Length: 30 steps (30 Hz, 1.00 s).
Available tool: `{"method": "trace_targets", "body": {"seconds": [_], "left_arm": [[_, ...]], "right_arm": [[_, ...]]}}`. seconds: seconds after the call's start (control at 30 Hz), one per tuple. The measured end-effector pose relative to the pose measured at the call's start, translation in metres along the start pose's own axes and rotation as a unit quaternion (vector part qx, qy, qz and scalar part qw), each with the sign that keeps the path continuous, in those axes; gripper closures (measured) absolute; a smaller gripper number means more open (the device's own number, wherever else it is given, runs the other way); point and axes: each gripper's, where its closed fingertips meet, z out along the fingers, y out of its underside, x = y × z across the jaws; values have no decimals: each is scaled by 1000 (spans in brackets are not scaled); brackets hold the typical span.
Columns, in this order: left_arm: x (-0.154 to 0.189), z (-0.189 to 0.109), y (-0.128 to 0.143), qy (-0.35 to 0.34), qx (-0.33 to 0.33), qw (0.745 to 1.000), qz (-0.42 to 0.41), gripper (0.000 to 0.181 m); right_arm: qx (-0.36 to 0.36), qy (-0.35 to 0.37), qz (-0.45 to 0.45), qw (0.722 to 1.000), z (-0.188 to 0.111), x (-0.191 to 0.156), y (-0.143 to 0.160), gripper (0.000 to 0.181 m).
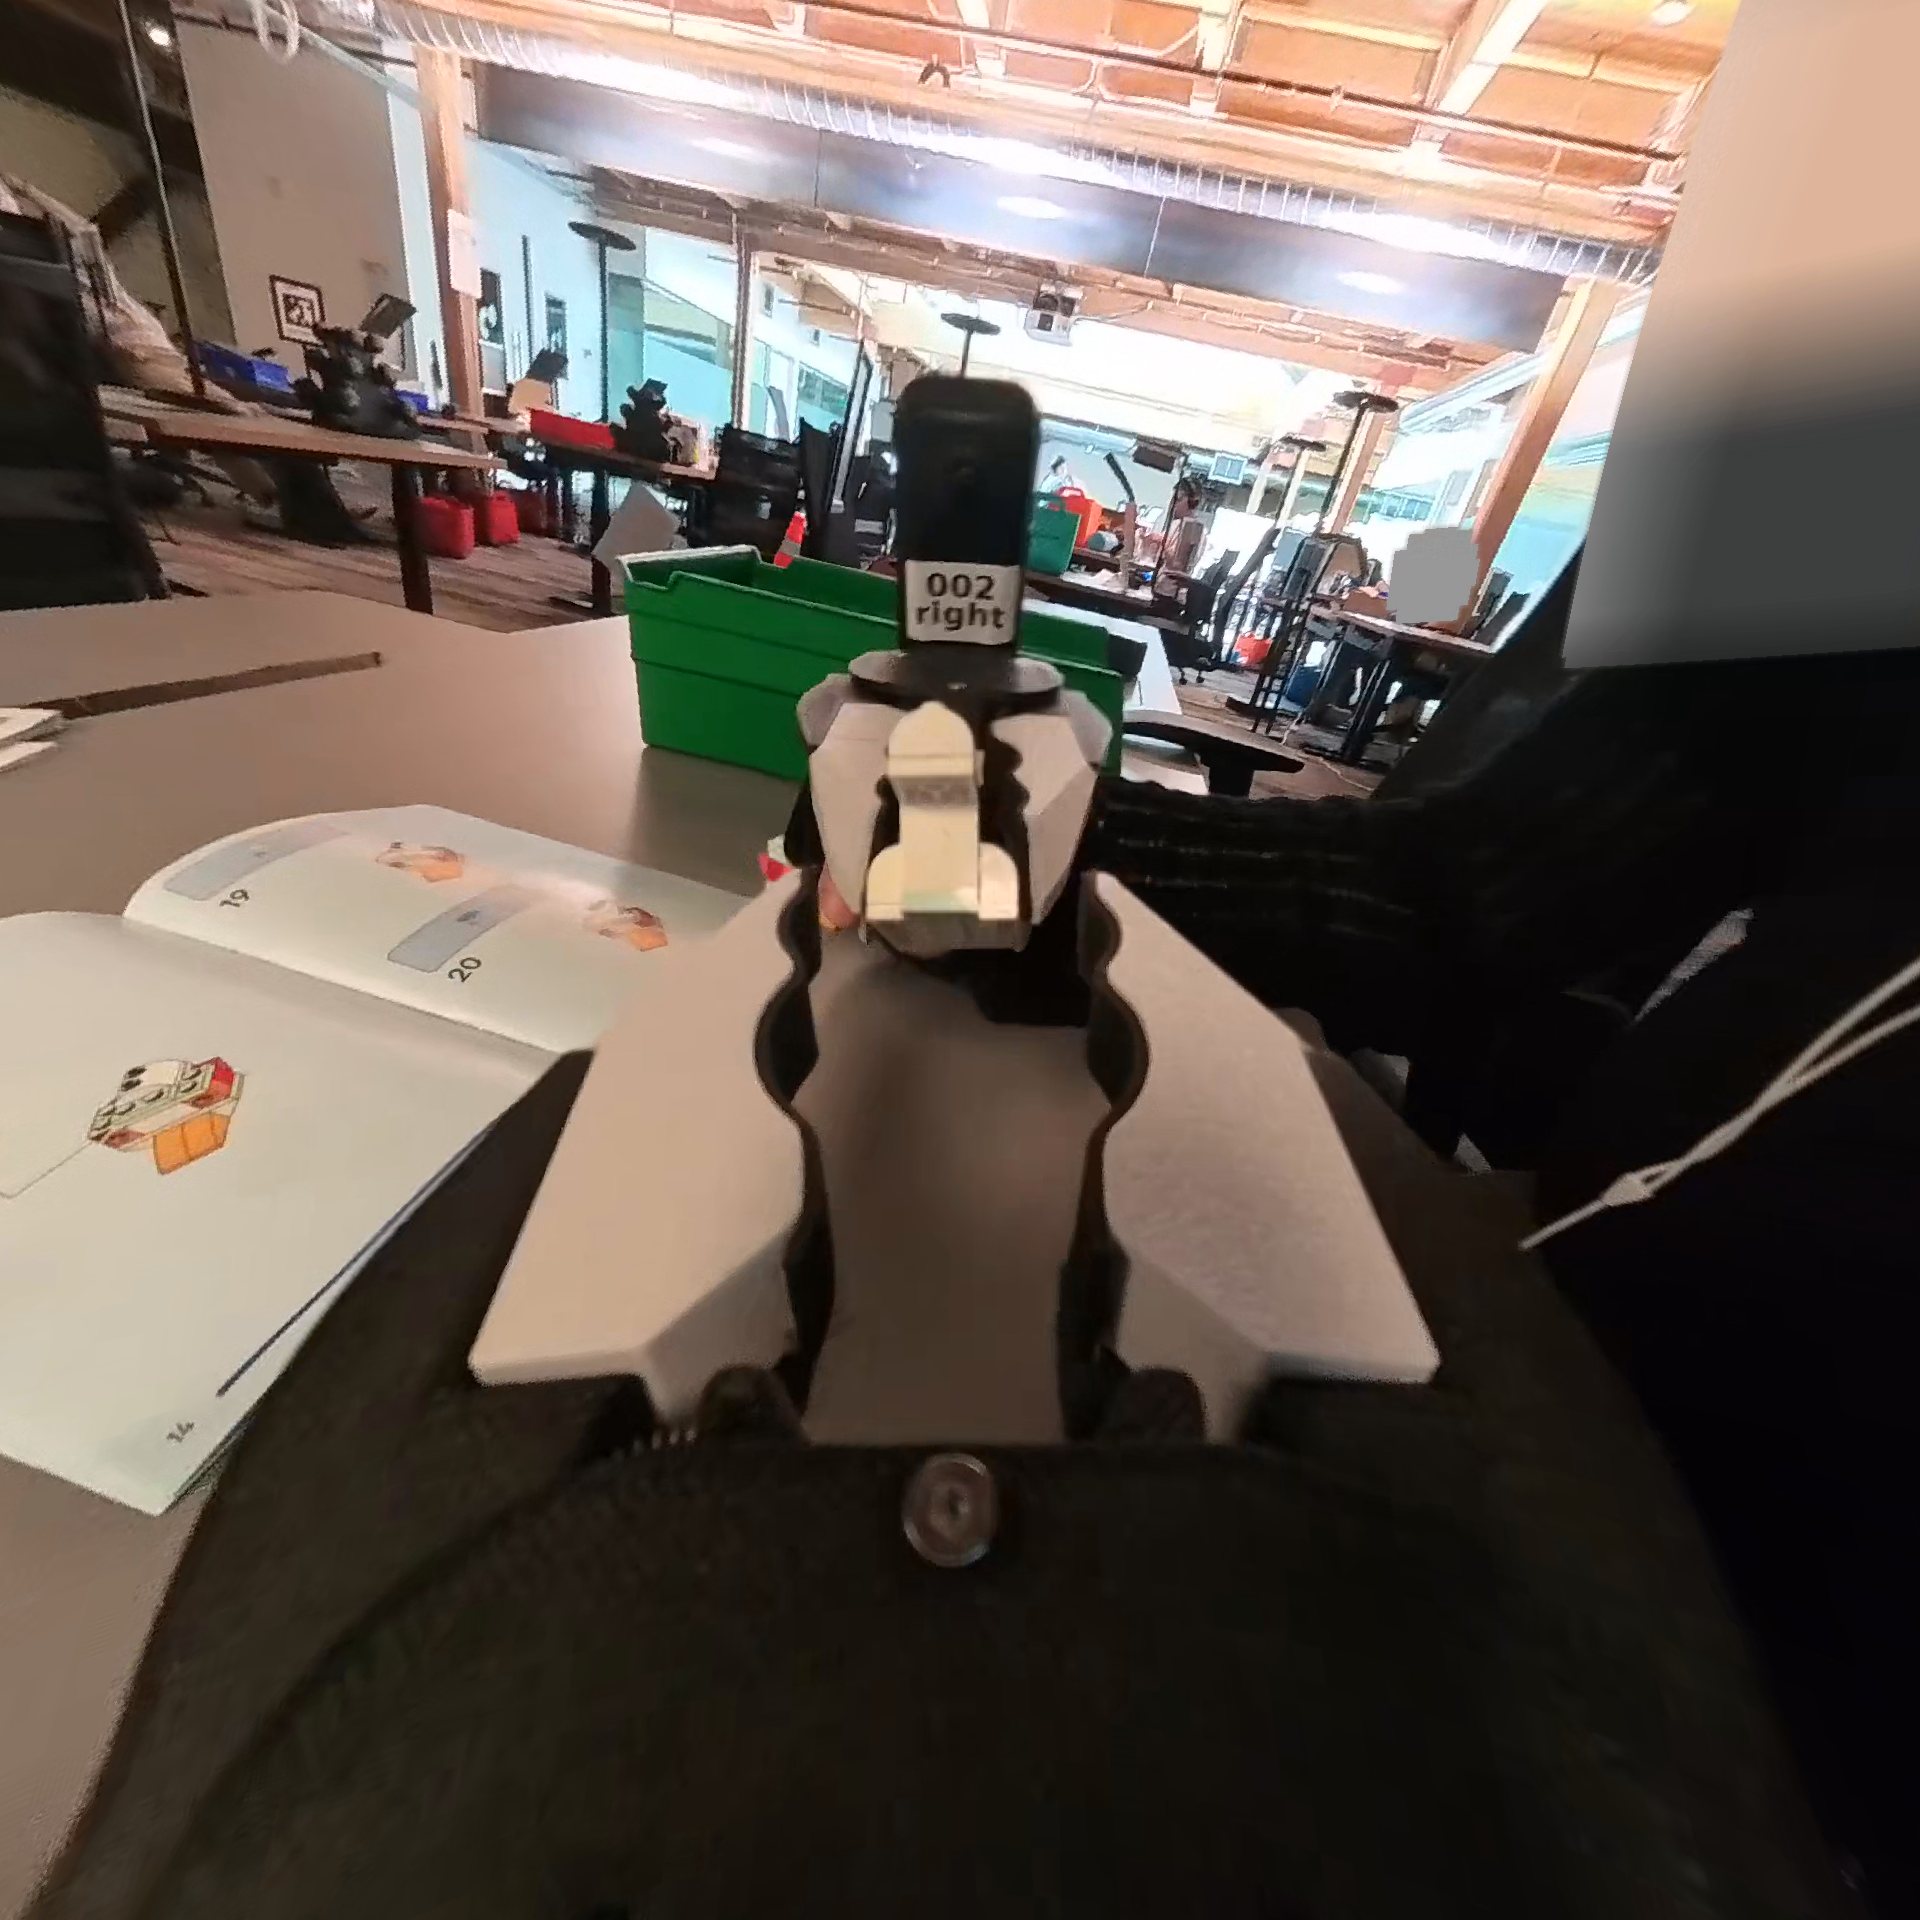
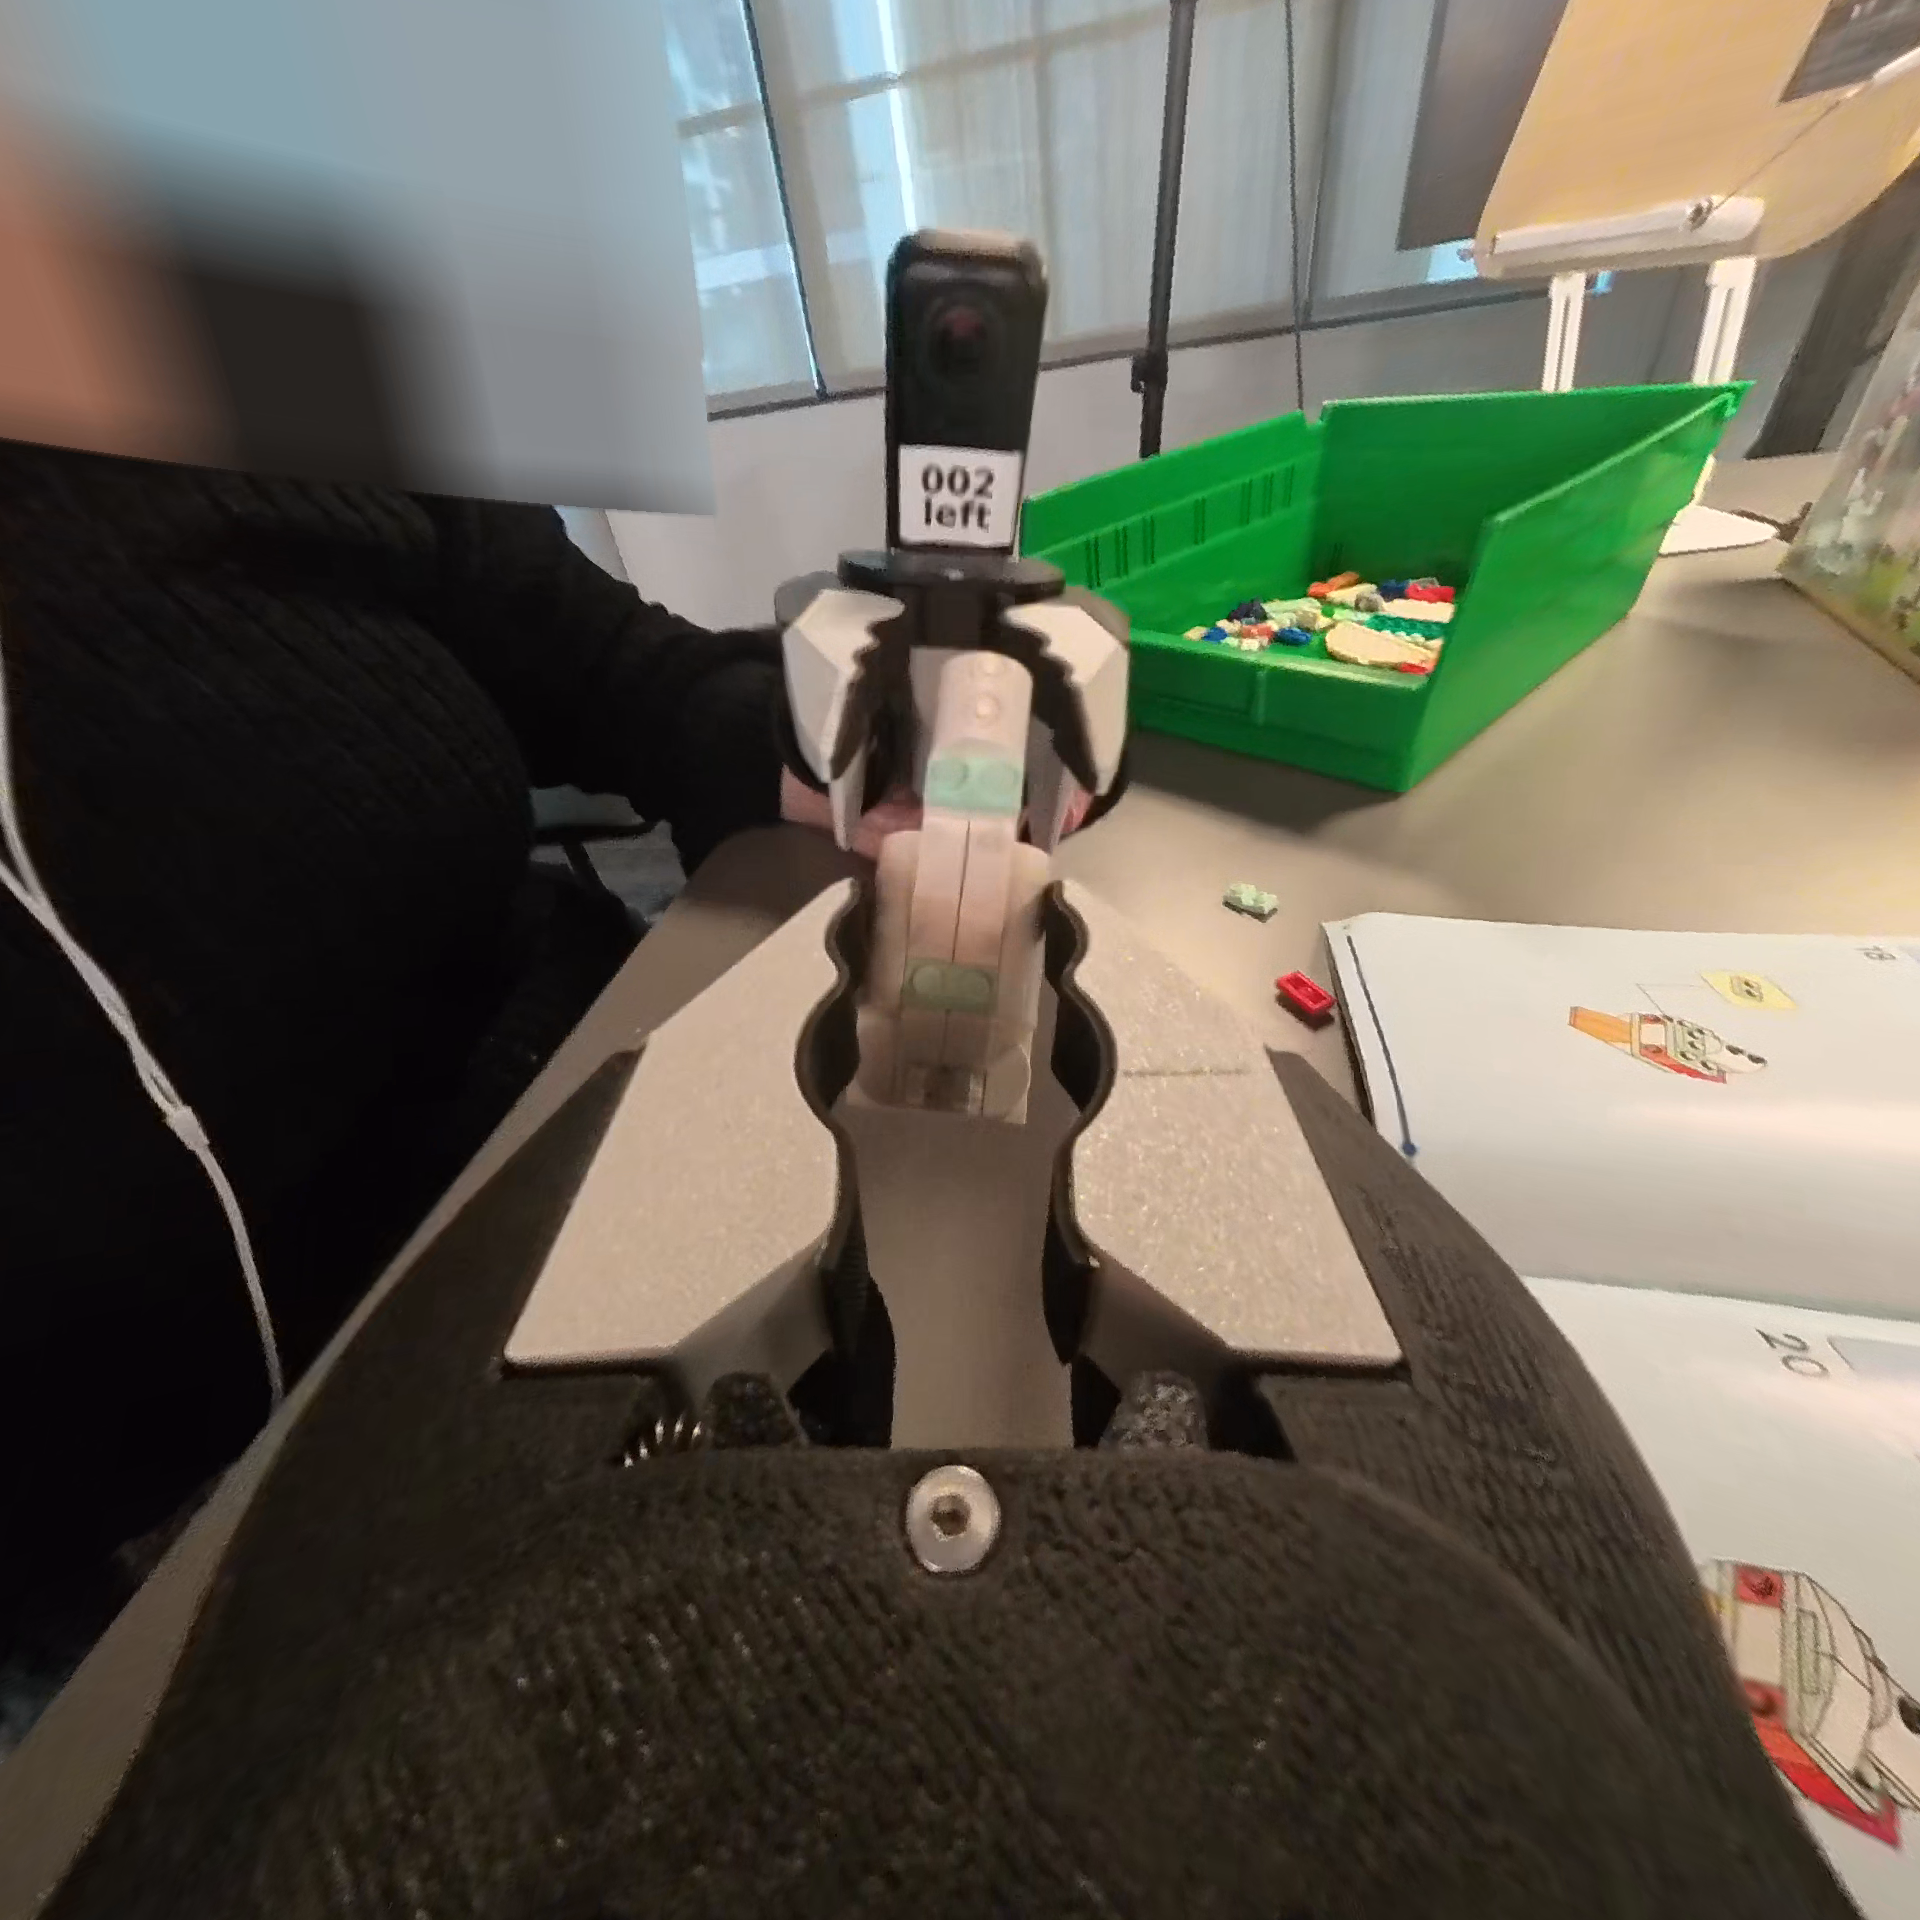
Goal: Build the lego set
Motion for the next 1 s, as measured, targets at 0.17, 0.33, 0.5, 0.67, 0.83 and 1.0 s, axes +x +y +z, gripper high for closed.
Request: {"method": "trace_targets", "body": {"seconds": [0.17,0.33,0.5,0.67,0.83,1.0], "left_arm": [[1,3,4,9,-16,1000,-4,148],[5,3,7,29,-28,999,-11,158],[11,6,13,49,-48,998,-12,154],[12,5,13,46,-49,998,-6,158],[-6,2,9,9,-36,998,-55,165],[-24,-14,-9,27,45,981,-189,166]], "right_arm": [[-34,-9,-37,999,8,-10,8,149],[-29,-11,-43,999,8,-11,7,149],[-25,-16,-46,999,8,-14,4,149],[-33,-14,-50,998,10,-15,7,150],[-17,31,-57,998,7,-2,1,135],[10,117,-122,986,-2,18,-13,124]]}}
